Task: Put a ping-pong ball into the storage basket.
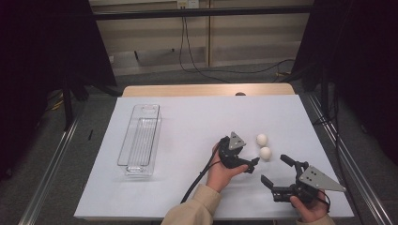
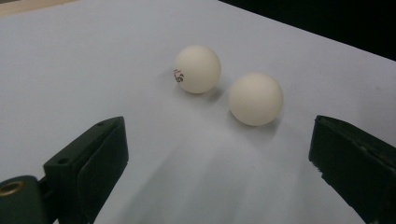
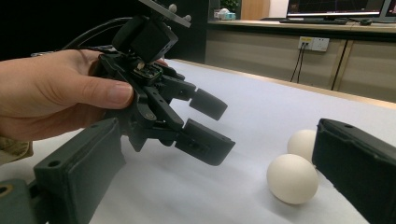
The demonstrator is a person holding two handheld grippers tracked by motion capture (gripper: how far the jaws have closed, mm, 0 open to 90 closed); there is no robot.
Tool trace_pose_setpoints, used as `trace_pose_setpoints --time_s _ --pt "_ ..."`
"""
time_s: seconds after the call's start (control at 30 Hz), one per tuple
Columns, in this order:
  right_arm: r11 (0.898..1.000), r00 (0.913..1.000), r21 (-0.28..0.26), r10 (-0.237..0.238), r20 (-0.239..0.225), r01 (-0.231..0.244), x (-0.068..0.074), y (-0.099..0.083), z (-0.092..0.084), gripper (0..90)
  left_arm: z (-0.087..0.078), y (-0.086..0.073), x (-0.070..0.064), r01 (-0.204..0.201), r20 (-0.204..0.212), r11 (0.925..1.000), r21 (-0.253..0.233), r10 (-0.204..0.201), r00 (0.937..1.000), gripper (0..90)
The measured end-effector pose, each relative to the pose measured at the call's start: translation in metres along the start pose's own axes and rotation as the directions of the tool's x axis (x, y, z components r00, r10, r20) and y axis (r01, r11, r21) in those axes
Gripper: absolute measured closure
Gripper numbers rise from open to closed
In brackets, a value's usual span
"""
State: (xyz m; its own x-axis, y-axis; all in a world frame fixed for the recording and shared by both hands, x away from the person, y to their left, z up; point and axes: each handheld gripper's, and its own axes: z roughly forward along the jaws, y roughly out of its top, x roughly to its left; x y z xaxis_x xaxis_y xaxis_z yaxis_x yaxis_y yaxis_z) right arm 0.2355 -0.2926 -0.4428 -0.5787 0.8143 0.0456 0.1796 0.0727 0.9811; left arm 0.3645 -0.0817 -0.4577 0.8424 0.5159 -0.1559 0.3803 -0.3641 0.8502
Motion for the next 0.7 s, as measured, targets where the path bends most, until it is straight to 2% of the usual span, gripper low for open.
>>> trace_pose_setpoints --time_s 0.7 --pt "1.0 1.0 -0.001 -0.003 -0.001 0.003 -0.0002 0.0001 -0.0001 1.4 0.0069 0.002 -0.0005 0.006 0.003 0.9999 0.012 -0.006 1.0 4.7"
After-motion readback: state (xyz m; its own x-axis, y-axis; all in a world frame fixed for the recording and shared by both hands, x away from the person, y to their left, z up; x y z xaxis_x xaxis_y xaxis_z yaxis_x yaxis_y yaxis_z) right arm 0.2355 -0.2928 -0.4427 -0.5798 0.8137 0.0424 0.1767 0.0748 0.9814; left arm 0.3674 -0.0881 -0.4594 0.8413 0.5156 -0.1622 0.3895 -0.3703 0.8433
